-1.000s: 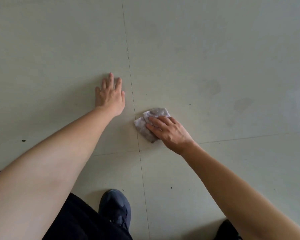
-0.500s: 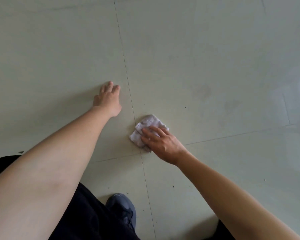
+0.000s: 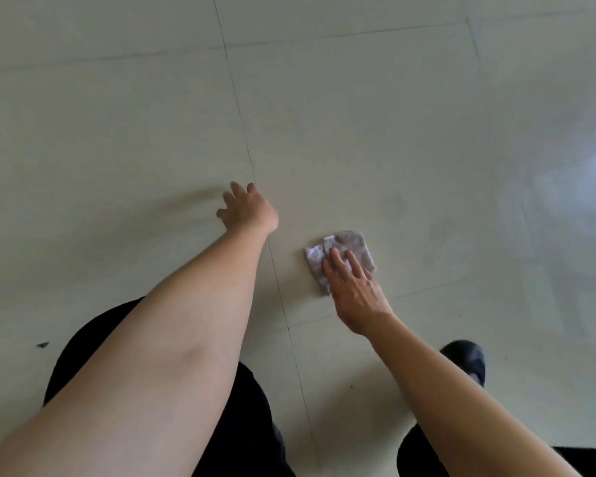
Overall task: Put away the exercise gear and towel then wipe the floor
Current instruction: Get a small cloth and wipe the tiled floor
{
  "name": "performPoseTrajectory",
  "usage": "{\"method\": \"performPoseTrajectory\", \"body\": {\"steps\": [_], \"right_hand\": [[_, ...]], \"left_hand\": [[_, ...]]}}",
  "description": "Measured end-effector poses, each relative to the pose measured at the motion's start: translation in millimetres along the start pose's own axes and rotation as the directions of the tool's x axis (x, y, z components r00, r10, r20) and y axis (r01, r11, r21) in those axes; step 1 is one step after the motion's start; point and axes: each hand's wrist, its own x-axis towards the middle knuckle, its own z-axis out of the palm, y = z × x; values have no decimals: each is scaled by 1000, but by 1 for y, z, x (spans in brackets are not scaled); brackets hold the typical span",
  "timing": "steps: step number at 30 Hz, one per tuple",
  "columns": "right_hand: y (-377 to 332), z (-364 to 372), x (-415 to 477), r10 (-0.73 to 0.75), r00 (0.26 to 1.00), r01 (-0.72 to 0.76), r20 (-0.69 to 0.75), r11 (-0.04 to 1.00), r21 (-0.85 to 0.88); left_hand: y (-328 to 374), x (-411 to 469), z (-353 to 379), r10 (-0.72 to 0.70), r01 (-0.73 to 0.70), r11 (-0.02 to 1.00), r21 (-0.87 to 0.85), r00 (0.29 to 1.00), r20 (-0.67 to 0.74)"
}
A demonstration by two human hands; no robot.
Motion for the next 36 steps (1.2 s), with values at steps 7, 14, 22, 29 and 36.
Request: {"method": "performPoseTrajectory", "body": {"steps": [7, 14, 22, 29, 36], "right_hand": [[18, -7, 73, -418, 902, 397, -106, 901, -172], [26, -92, 219, -339, 881, 319, -330, 941, -117], [25, -64, 195, -541, 761, 499, -357, 841, -210], [60, -106, 264, -586, 725, 511, -362, 810, -289], [-16, -170, 328, -338, 861, 292, -379, 940, -177]], "left_hand": [[-26, 33, 0, 163, -144, 985, 92, 952, -257], [-42, 83, -8, 160, -106, 977, 184, 936, -312], [-25, 123, -16, 103, -78, 993, 93, 946, -307], [-35, 132, 5, 108, -77, 991, 110, 943, -316], [-37, 136, 4, 93, -69, 993, 99, 960, -263]]}}
